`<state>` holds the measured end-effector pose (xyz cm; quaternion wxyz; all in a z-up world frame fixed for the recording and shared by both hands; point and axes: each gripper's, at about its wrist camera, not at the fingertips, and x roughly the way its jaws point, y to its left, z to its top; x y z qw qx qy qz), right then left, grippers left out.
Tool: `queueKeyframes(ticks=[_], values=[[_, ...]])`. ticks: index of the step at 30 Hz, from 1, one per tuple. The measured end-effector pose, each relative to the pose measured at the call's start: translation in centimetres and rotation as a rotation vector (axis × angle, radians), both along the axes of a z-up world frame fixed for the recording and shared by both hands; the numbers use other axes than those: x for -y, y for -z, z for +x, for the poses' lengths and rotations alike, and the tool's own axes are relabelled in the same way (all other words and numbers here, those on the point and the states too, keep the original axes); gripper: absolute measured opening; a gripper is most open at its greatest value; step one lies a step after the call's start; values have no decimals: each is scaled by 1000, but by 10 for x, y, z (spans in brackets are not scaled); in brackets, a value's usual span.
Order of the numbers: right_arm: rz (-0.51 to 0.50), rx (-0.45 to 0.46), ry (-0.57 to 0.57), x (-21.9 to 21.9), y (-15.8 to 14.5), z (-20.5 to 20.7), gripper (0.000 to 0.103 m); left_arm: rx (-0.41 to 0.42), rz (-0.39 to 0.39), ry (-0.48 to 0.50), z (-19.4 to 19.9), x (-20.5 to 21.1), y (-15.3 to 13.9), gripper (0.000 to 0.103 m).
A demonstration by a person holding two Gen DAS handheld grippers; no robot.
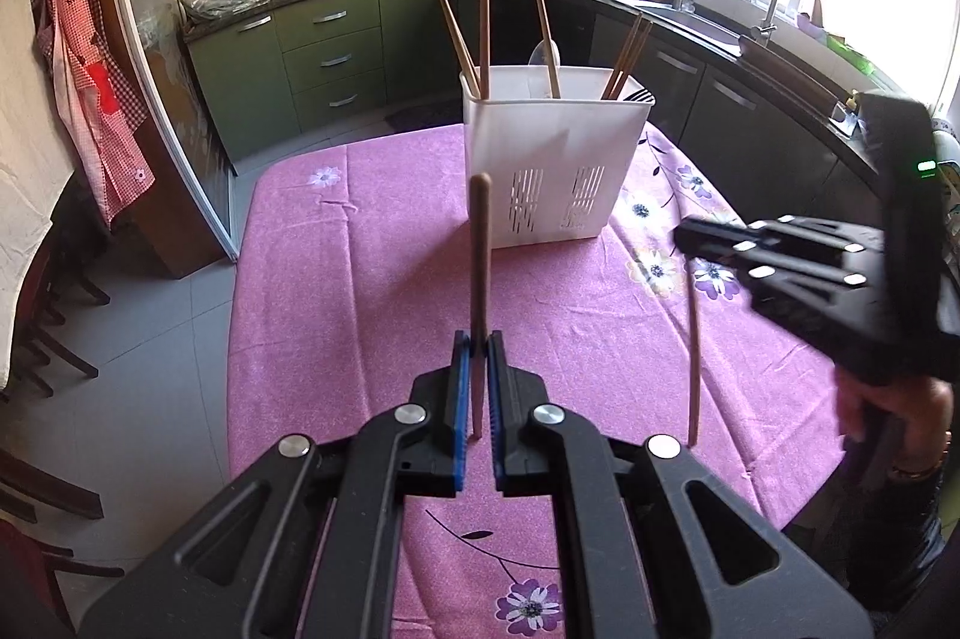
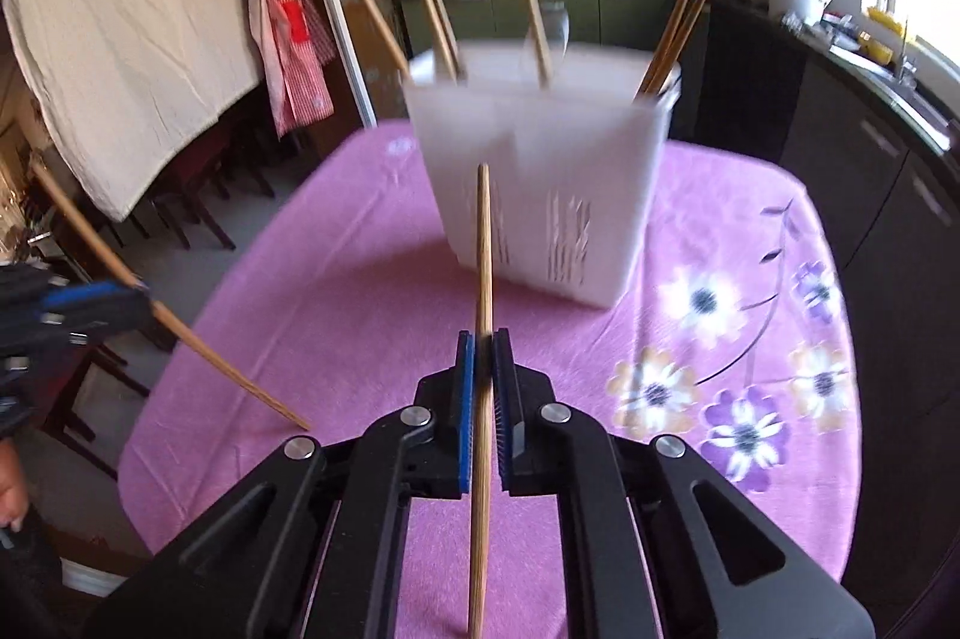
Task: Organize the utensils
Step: 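Grasp the last chopstick with the right tool while the left tool holds its chopstick, then drop the chopstick into the white holder with the left tool while the right tool carries its chopstick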
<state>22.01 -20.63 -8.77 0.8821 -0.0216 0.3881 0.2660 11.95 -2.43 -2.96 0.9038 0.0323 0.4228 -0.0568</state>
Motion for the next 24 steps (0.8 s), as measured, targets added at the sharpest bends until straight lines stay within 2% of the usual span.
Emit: queueKeyframes(ticks=[3,10,24], values=[[15,57,14,14,-20,-14,7,1,1,-4,1,-1,0,6],[58,150,44,34,-38,-45,7,0,8,-3,0,0,1,6],[32,178,49,30,-39,-52,7,-6,0,6,-1,4,-1,6]])
